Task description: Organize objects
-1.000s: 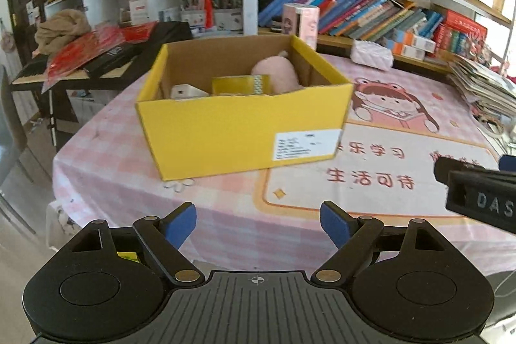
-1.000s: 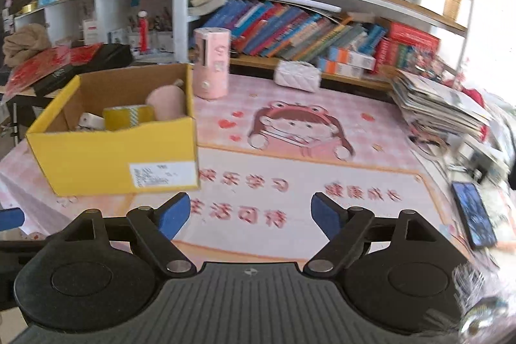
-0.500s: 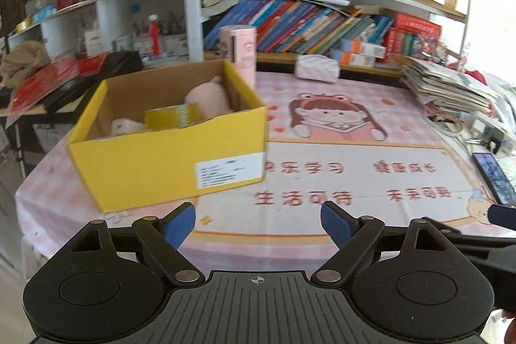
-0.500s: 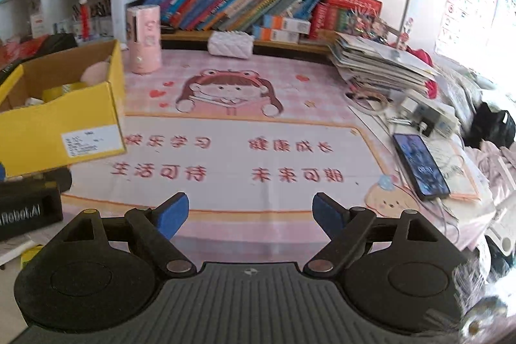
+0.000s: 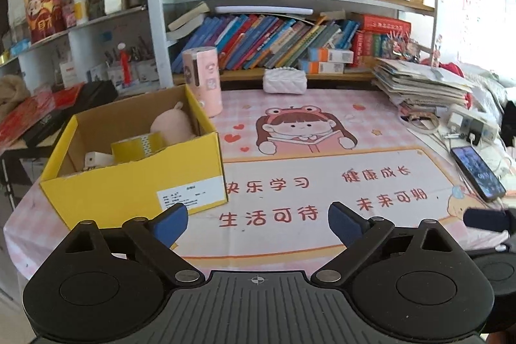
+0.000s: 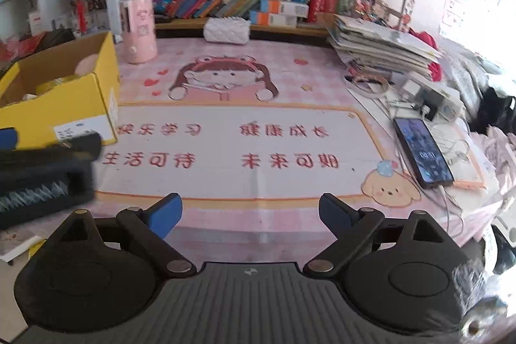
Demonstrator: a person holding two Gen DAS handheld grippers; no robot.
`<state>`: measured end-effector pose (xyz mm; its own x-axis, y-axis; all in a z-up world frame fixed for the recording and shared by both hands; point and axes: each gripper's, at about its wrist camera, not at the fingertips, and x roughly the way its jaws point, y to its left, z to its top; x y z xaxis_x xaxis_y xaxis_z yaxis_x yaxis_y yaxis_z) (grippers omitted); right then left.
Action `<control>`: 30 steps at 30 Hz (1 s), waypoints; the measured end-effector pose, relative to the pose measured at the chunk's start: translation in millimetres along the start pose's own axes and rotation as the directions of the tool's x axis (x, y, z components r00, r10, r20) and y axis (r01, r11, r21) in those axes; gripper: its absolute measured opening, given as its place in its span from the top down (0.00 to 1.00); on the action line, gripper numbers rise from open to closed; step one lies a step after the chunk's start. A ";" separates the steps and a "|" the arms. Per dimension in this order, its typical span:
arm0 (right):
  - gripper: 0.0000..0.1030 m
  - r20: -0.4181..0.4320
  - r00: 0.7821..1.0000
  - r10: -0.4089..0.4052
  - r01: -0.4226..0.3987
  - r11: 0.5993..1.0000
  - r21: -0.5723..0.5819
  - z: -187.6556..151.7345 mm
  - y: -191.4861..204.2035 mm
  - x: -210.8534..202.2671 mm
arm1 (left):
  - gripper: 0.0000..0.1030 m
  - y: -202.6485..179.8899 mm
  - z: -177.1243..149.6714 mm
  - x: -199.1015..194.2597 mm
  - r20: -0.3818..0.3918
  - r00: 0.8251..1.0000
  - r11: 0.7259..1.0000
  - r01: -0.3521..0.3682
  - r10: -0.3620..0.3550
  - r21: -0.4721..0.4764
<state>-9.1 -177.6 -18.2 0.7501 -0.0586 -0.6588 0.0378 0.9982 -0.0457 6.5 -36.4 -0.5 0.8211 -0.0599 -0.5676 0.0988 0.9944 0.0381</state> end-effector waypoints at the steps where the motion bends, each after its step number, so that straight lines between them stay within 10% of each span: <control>1: 0.09 0.006 1.000 0.005 -0.005 1.000 -0.003 0.4 0.8 -1.1 | 0.05 -0.2 -0.1 -0.9 0.002 1.000 1.000 0.002 -0.002 -0.001; 30: 0.01 0.030 0.999 0.044 -0.044 0.999 -0.022 -3.0 18.8 -12.6 | 0.00 17.0 -7.8 -1.7 -0.079 0.996 0.992 0.023 -0.033 -0.122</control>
<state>-19.8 -158.1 -13.0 0.7707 -0.0138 -0.6370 -0.0099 0.9994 -0.0336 2.4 -18.7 -5.4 0.7703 -0.0851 -0.6319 0.0481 0.9960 -0.0754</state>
